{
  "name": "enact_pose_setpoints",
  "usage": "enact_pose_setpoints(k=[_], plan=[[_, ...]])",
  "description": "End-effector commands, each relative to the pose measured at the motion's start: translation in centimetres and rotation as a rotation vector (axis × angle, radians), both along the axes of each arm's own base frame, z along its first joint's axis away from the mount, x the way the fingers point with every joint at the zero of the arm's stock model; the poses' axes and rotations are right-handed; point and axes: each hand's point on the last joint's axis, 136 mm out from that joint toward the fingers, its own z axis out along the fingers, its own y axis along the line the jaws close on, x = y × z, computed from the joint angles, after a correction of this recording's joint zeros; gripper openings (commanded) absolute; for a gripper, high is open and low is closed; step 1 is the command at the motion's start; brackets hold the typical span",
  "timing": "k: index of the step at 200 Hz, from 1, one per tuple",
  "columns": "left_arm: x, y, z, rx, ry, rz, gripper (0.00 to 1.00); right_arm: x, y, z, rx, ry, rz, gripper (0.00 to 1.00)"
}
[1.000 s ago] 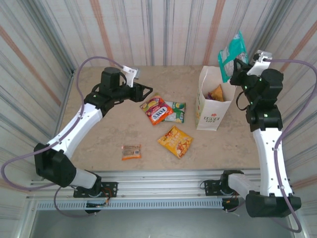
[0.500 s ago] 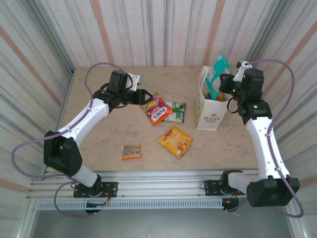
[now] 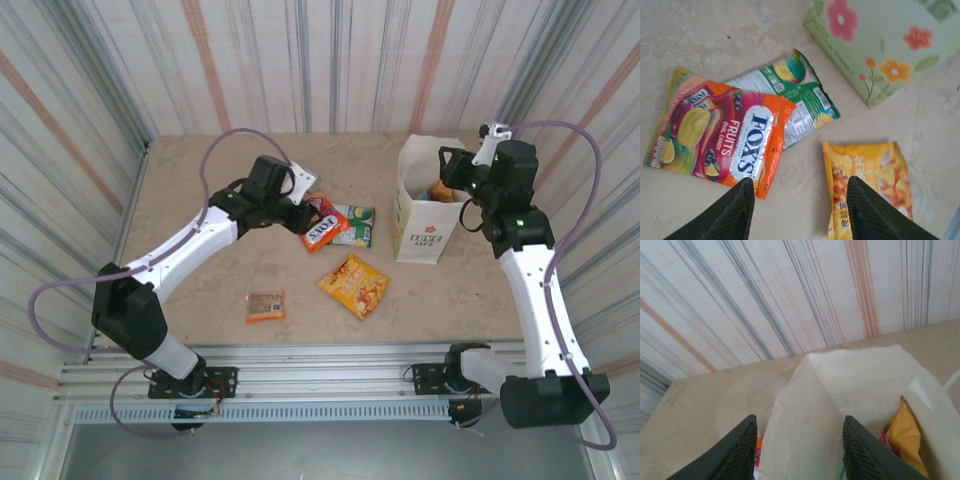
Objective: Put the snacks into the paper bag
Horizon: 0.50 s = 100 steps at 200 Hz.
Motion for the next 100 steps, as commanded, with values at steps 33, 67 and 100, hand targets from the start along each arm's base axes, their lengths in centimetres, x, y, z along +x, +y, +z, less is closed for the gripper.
enact_pose_setpoints(k=[33, 67, 100], plan=[[-0.7, -0.5, -6.7, 0.335, -0.017, -0.130, 0.48, -2.3, 0.9, 0.1, -0.013, -0.035, 0.055, 0.47], [-0.2, -0.8, -11.3, 0.538, -0.031, -0.140, 0.54, -3.5, 0.8, -0.1, -0.019, -0.052, 0.051, 0.47], [0.9, -0.4, -13.6, 0.687, -0.092, -0.083, 0.57, -4.1, 0.7, -0.6, -0.026, -0.052, 0.049, 0.47]])
